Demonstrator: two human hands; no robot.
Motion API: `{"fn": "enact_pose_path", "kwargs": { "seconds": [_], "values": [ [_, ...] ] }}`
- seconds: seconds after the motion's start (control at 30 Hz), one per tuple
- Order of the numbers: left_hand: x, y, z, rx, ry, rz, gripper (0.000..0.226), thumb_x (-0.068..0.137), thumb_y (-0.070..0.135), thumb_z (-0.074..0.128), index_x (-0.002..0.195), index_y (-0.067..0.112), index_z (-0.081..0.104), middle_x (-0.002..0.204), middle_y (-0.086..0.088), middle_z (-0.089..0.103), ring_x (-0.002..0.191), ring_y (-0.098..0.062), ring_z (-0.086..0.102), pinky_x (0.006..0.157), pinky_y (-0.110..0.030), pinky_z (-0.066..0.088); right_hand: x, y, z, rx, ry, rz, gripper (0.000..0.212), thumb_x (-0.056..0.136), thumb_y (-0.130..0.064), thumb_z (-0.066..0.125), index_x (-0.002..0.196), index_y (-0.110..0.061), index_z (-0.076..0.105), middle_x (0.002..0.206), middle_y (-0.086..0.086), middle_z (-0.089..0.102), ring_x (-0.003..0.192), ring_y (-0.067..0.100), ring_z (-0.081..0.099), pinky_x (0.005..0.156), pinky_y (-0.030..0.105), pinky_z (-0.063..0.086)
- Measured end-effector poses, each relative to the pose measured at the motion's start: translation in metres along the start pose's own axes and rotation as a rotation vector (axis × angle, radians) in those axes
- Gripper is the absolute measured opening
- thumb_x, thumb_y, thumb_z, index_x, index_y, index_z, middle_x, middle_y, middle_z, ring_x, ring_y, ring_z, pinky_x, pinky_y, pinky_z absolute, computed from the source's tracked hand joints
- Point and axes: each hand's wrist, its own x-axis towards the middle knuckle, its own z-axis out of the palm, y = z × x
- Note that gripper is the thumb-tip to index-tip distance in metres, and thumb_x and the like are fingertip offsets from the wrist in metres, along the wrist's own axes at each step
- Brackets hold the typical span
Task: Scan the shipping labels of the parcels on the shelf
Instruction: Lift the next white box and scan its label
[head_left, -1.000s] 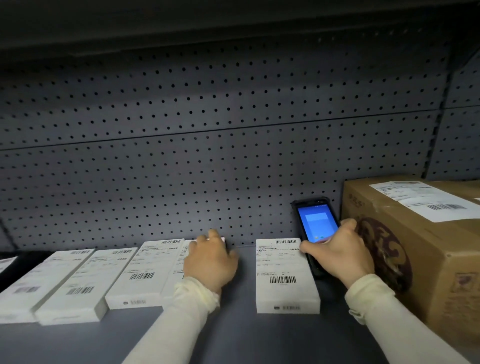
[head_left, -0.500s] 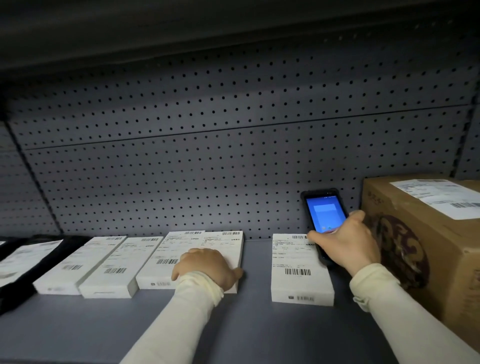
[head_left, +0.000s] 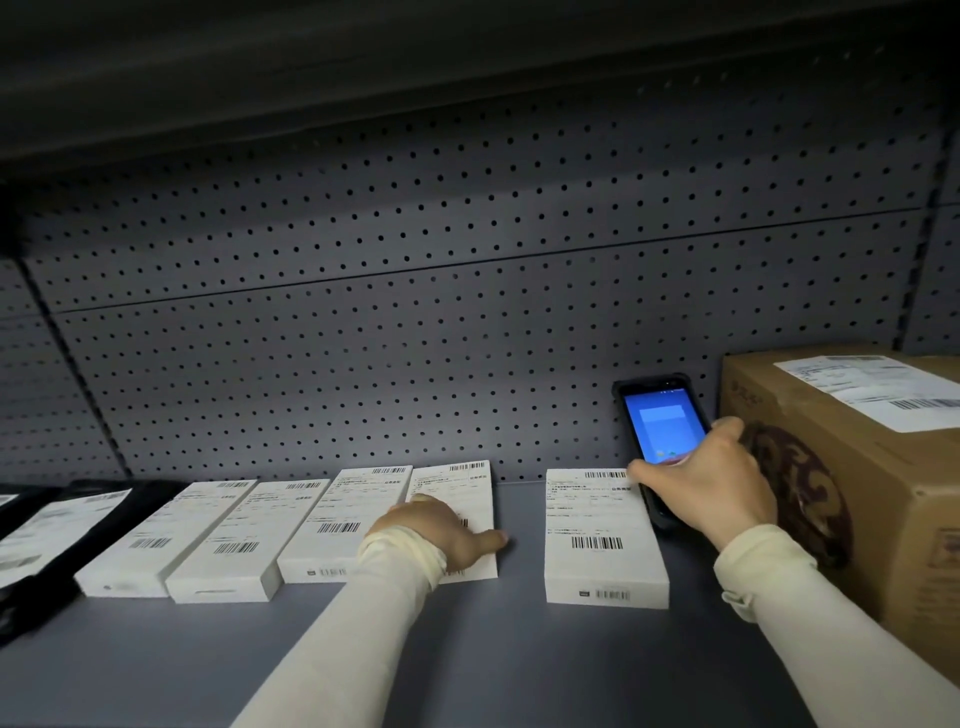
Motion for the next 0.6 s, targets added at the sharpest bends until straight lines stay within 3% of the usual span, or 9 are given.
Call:
{"fn": "enact_pose_path", "kwargs": {
  "seconds": [0.1,0.23,0.33,0.47,0.6],
  "values": [
    [0.003,0.003,0.001,0.008,0.001,-0.008,0.078,0.078,0.077,0.037,0.119,0.015,0.058,0.141,-0.004,0.039,0.119,-0.023,0.052,0.098,-0.031,0.042,0.001,-0.001,-0.001,0.003,0.0,0.004,0.078,0.067,-0.036,0.084,0.119,-0.003,0.035,0.095,0.007,0.049,0.08,0.026,0.048,0.063,0.032,0.041],
    [0.016,0.005,0.002,-0.012,-0.02,-0.068,0.101,0.062,0.082,0.039,0.131,0.009,0.049,0.137,-0.004,0.045,0.115,-0.024,0.054,0.095,-0.032,0.044,-0.001,-0.003,-0.001,0.003,0.0,0.005,0.074,0.067,-0.036,0.084,0.114,-0.004,0.035,0.094,0.008,0.05,0.079,0.027,0.049,0.062,0.033,0.042],
    [0.021,0.007,0.001,-0.033,-0.02,-0.09,0.106,0.057,0.082,0.041,0.136,0.012,0.044,0.133,-0.005,0.045,0.118,-0.025,0.052,0.094,-0.032,0.042,-0.003,-0.004,-0.002,-0.001,-0.003,0.0,0.074,0.068,-0.035,0.084,0.115,-0.004,0.036,0.093,0.007,0.049,0.078,0.027,0.048,0.064,0.034,0.043],
    [0.021,0.01,-0.003,-0.075,-0.004,-0.079,0.091,0.068,0.077,0.049,0.134,0.015,0.047,0.138,-0.005,0.043,0.124,-0.024,0.048,0.098,-0.031,0.04,-0.006,-0.004,-0.002,-0.018,-0.008,-0.004,0.077,0.068,-0.037,0.084,0.119,-0.004,0.035,0.093,0.007,0.048,0.079,0.026,0.049,0.065,0.035,0.046],
    [0.018,0.01,-0.001,-0.142,0.005,-0.077,0.101,0.046,0.084,0.045,0.122,0.018,0.059,0.133,-0.005,0.051,0.13,-0.023,0.041,0.1,-0.032,0.039,-0.009,-0.004,-0.003,-0.03,-0.007,0.0,0.079,0.068,-0.037,0.085,0.121,-0.004,0.036,0.094,0.006,0.046,0.081,0.024,0.047,0.066,0.036,0.047]
  ]
}}
